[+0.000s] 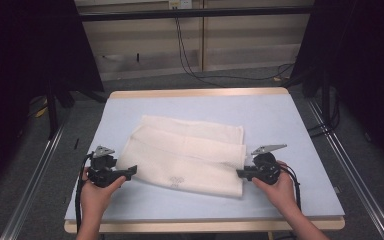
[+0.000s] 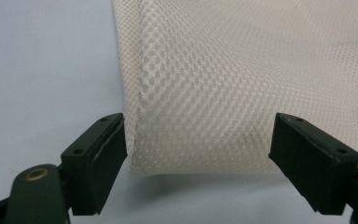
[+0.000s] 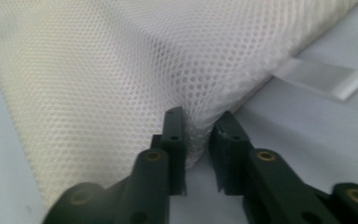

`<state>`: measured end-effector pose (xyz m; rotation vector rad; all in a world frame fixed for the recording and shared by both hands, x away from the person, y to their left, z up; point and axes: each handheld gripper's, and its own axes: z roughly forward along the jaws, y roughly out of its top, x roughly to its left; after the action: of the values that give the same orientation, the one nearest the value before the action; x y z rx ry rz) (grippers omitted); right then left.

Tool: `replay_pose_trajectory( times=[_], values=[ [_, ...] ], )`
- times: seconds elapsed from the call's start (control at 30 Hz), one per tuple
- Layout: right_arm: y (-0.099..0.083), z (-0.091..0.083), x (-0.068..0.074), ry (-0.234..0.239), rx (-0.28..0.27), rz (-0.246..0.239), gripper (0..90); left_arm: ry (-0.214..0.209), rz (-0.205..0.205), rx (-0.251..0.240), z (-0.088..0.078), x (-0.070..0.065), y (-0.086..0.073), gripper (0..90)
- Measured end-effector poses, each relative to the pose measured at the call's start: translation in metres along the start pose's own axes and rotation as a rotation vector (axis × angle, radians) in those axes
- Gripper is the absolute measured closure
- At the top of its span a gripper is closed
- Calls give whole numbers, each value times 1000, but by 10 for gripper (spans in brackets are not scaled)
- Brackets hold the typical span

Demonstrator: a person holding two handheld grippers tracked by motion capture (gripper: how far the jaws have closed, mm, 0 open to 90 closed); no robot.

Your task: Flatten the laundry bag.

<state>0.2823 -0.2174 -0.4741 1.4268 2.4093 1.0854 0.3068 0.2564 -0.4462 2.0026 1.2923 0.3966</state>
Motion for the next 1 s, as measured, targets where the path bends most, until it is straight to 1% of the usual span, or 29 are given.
replay_pose_trajectory(
  times=[0.03, 0.07, 0.1, 0.13, 0.17, 0.2, 0.23, 0.27, 0.37, 0.4, 0.43, 0.47, 0.5, 0.53, 0.6, 0.63, 0.67, 0.73, 0.77, 0.8, 0.87, 0.93, 0.97, 1.0],
  values=[
    [1, 0, -2, 13, -10, 7, 815, 5, 0, 3, 0, 1, 0, 184],
    [3, -1, -3, 16, -13, 7, 820, -7, -6, 6, 2, 2, 0, 185],
    [3, -1, -3, 16, -13, 7, 820, -7, -6, 6, 2, 2, 0, 192],
    [7, 0, -8, 10, -13, 1, 826, -15, -19, 3, 6, 3, 1, 203],
    [8, 1, -10, 6, -19, 0, 829, -23, -8, 16, 8, 5, 2, 216],
    [10, 1, -11, 3, -20, 2, 829, -35, -13, 19, 11, 5, 2, 232],
    [12, 2, -14, -4, -20, -4, 829, -35, -18, 22, 14, 6, 3, 238],
    [15, 2, -16, -9, -21, 0, 830, -35, -32, 16, 18, 5, 3, 239],
    [20, 4, -24, -18, -26, 11, 830, -52, -29, 24, 28, 5, 6, 266],
    [23, 6, -28, -21, -32, 12, 831, -54, -13, 29, 29, 5, 8, 281],
    [24, 7, -30, -22, -30, 16, 831, -60, -16, 30, 32, 4, 9, 293],
    [26, 8, -33, -23, -33, 16, 831, -56, -6, 40, 35, 4, 11, 305],
    [26, 8, -33, -23, -33, 16, 831, -56, -6, 40, 35, 4, 11, 320],
    [30, 9, -38, -35, -41, 26, 831, -52, -14, 33, 41, 2, 13, 331],
    [33, 10, -42, -36, -45, 26, 831, -53, -23, 29, 49, 1, 17, 334],
    [35, 11, -44, -44, -49, 28, 831, -49, -6, 43, 51, 2, 19, 337],
    [37, 12, -46, -48, -51, 25, 831, -52, -7, 47, 55, 2, 21, 343],
    [41, 14, -51, -52, -53, 28, 832, -42, -16, 37, 62, 0, 24, 360],
    [43, 14, -53, -59, -53, 33, 832, -39, -14, 39, 65, 0, 27, 371],
    [45, 16, -56, -60, -60, 30, 832, -34, -10, 40, 67, 0, 28, 383],
    [48, 16, -59, -69, -56, 39, 832, -38, -7, 42, 70, 0, 31, 418],
    [50, 18, -62, -66, -57, 42, 832, -39, -17, 49, 75, 0, 36, 437],
    [51, 18, -63, -65, -57, 46, 832, -42, -35, 44, 76, 0, 38, 450],
    [51, 18, -64, -62, -62, 46, 831, -41, -39, 42, 75, 0, 39, 458]
  ],
)
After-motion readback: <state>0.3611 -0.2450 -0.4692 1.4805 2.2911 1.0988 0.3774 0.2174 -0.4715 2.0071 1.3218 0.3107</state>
